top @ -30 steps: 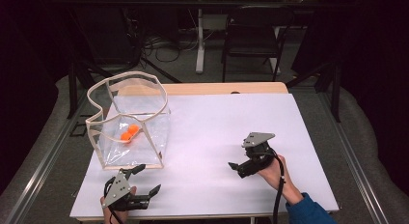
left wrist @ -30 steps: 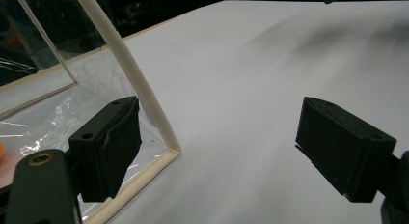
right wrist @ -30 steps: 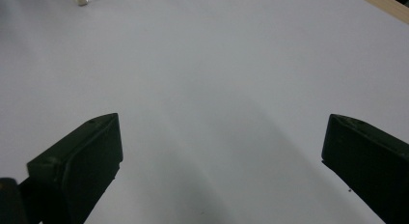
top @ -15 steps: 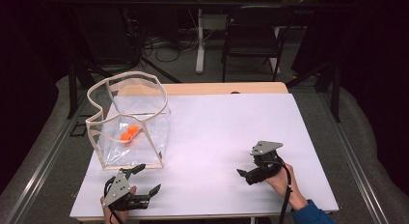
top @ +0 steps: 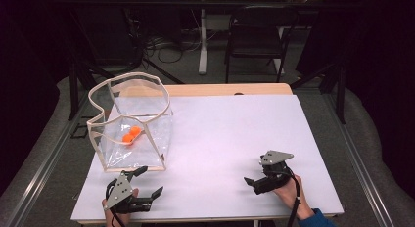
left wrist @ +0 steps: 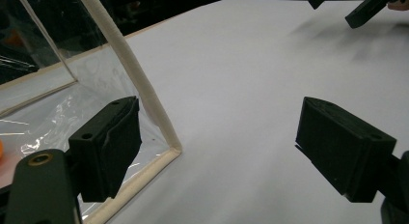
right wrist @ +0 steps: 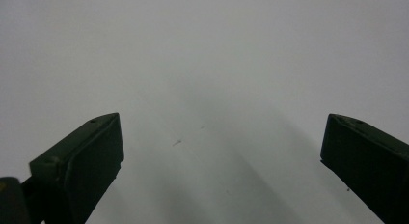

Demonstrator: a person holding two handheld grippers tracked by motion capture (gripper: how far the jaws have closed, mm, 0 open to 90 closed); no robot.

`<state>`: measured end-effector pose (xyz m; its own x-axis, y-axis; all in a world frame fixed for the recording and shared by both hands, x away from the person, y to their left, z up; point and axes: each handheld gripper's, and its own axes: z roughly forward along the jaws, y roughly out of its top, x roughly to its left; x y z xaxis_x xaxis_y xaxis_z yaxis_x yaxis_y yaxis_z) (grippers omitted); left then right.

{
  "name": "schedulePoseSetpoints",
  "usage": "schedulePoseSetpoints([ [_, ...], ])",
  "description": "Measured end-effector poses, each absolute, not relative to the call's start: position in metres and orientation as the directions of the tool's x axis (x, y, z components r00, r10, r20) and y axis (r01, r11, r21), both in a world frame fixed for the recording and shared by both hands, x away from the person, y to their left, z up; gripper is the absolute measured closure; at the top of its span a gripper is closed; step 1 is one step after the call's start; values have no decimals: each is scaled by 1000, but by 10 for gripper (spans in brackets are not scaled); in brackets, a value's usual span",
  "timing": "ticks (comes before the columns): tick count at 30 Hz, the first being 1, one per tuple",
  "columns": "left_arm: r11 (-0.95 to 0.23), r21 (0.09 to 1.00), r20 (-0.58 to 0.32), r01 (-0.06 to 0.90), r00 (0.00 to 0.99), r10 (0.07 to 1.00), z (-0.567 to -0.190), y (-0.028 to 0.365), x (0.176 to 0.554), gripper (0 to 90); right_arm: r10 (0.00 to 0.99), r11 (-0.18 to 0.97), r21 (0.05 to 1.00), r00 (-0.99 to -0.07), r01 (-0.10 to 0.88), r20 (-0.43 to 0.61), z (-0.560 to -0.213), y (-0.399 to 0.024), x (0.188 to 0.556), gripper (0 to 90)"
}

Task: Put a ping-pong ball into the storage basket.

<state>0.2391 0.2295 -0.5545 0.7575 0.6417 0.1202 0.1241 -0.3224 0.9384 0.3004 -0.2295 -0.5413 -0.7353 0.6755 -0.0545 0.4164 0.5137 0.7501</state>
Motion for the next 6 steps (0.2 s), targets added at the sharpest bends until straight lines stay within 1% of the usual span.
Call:
schedulePoseSetpoints([
  [6,-325,937,122,125,755,644,-555,229,239,158,676,506,755,-735,417,-46,-543,-232,295,9],
])
